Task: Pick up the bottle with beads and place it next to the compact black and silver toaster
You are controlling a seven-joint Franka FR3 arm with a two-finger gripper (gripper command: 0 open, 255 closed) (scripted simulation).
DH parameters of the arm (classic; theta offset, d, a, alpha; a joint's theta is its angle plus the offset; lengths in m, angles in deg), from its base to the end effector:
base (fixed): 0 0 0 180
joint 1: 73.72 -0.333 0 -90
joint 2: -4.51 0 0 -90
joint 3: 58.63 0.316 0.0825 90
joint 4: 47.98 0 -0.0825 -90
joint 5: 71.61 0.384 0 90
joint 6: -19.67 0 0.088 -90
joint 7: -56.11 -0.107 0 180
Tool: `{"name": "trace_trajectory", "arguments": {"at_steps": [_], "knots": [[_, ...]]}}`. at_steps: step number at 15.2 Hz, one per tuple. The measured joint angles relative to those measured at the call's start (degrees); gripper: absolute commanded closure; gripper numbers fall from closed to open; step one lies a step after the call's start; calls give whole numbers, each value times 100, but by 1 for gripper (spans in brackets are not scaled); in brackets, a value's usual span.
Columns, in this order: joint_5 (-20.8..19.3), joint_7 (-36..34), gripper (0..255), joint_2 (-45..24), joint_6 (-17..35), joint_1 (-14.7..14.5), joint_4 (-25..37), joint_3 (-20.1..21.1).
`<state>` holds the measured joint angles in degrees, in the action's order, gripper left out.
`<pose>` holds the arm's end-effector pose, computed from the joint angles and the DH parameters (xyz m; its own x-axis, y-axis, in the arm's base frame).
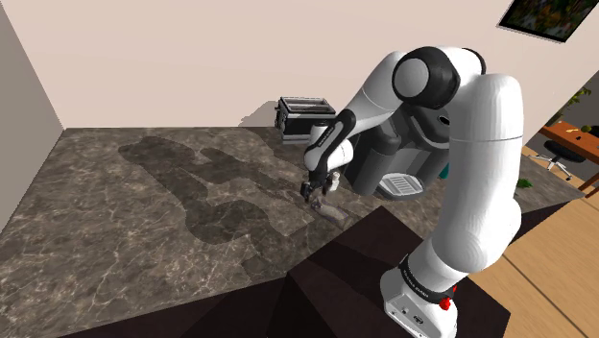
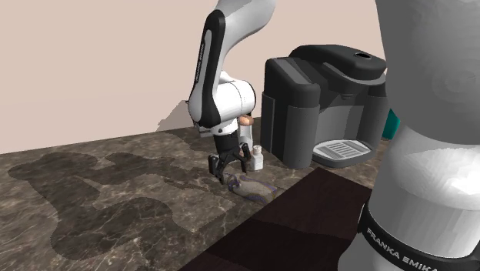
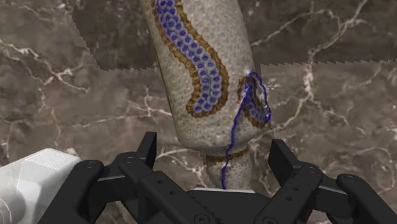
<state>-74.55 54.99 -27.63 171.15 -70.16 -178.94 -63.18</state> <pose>0.4882 -0.0725 0.0916 0.9735 -0.1095 -0.2009 -0.0991 -0.9932 0.0611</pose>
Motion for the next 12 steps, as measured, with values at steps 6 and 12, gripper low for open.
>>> {"name": "trace_trajectory", "arguments": {"at_steps": [6,12], "knots": [[6,-2,0,-192,153,10,41,7],[6,-3,255,-195,155,9,42,8]]}}
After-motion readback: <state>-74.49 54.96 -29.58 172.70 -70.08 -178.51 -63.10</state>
